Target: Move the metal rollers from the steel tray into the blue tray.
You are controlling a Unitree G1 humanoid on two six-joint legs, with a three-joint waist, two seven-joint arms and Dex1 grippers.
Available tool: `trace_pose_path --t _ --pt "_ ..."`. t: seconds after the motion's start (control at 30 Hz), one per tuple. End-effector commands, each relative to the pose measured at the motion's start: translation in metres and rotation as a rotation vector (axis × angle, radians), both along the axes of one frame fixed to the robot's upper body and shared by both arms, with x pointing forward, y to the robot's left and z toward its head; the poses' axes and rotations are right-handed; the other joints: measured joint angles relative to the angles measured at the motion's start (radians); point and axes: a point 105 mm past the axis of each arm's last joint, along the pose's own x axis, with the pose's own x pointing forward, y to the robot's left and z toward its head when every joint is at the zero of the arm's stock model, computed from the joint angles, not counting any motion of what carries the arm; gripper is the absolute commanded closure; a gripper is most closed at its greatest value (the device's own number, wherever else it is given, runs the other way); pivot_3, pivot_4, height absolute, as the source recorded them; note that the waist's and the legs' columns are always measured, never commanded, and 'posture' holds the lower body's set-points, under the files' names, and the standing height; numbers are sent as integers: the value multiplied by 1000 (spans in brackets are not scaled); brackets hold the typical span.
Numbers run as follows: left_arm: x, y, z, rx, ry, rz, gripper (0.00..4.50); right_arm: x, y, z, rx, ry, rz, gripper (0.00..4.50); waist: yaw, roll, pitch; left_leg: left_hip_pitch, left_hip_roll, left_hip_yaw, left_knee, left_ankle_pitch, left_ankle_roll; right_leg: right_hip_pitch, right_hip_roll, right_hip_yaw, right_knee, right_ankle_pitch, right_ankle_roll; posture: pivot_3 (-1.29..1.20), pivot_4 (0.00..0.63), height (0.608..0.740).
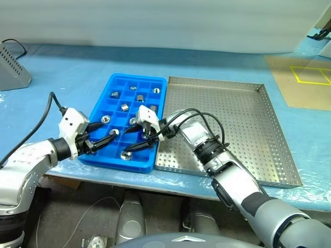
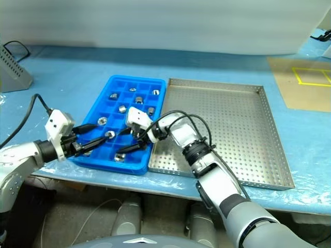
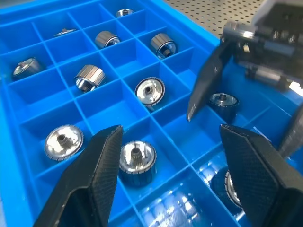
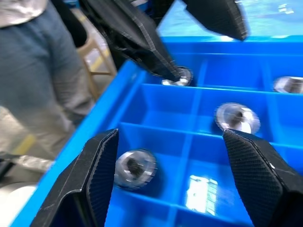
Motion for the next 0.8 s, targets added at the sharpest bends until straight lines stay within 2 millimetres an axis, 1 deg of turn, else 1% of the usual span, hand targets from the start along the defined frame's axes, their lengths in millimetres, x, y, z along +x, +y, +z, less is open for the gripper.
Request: trace_pose_path --t 0.03,0.07,0.1,0.13,0.17,0.2,0.23,0.27,0.3,0.37,0.4,0.5,0.57,0.6,0.7,0.77,0.8 --pt "14 -9 10 15 -57 -63 1061 14 -20 28 85 -82 -107 834 0 0 0 0 0 0 0 0 0 0 0 0 0 0 0 147 150 740" --pt "20 -12 11 12 -66 -74 1061 20 -29 32 95 -108 -161 834 -3 0 0 0 0 0 1 1 -1 0 0 0 0 2 -2 103 150 740" --pt "29 -16 11 6 -79 -86 1061 28 -43 40 126 -120 -245 834 -7 0 0 0 0 0 1 1 -1 0 0 0 0 3 -4 49 150 740" --pt "37 -19 12 1 -93 -94 1061 35 -55 46 150 -131 -317 834 -11 0 0 0 0 1 1 1 -1 1 0 1 0 3 -4 49 150 740" --pt "42 -21 13 -1 -103 -99 1061 39 -63 50 165 -136 -365 834 -21 -1 0 0 -1 1 1 2 -2 1 0 1 0 3 -4 -1 150 740" --pt "53 -24 14 -20 -122 -79 1061 46 -77 53 186 -148 -455 834 -30 -1 -1 0 0 1 2 2 -3 1 0 1 1 3 -4 -17 150 740" --pt "63 -28 14 -39 -133 -60 1061 52 -92 54 206 -160 -550 834 -36 -1 -1 1 -1 1 2 4 -6 1 0 2 1 3 -3 -17 150 740" --pt "71 -35 12 -62 -135 -56 1061 58 -109 55 225 -172 -654 834 -46 -1 -1 1 -1 1 2 5 -7 2 0 2 1 3 -3 -78 150 740" --pt "76 -43 11 -86 -133 -66 1061 61 -124 53 237 -177 -742 834 -53 -1 -1 1 0 1 2 5 -7 2 1 2 1 3 -3 -108 150 740" --pt "79 -60 8 -124 -124 -108 1061 58 -143 47 238 -177 -847 834 -71 -1 -1 1 -1 1 2 5 -7 2 1 3 0 3 -3 -108 150 740" --pt "79 -68 7 -141 -121 -131 1061 55 -151 44 234 -178 -889 834 -82 -1 -1 1 -1 1 2 5 -7 2 1 3 -1 3 -3 -169 150 740" --pt "84 -84 7 -184 -115 -154 1061 41 -168 32 205 -172 -971 834 -121 -1 -1 1 -1 1 1 5 -7 0 3 4 -1 3 -3 -206 150 740" --pt "85 -89 3 -190 -102 -167 1061 34 -176 23 175 -166 -1011 834 -138 -1 -1 1 -1 1 1 5 -7 0 4 5 -1 3 -3 -206 150 740" --pt "84 -92 1 -187 -95 -176 1061 31 -181 20 163 -162 -1031 834 -144 -1 -1 2 0 1 1 5 -7 0 4 6 -1 3 -3 -257 150 740" --pt "83 -97 -9 -162 -75 -199 1061 27 -189 19 160 -164 -1078 834 -162 -1 -1 6 -1 3 1 4 -6 2 5 9 0 3 -2 -271 150 740" --pt "83 -98 -9 -180 -69 -204 1061 28 -190 20 160 -166 -1090 834 -165 -1 -1 7 -2 4 2 4 -5 2 5 11 -1 1 5 -269 150 740" --pt "83 -99 -8 -180 -70 -206 1061 29 -189 20 163 -165 -1096 834 -164 -1 -1 7 -2 4 2 3 -4 2 5 11 -1 1 5 -263 150 740"
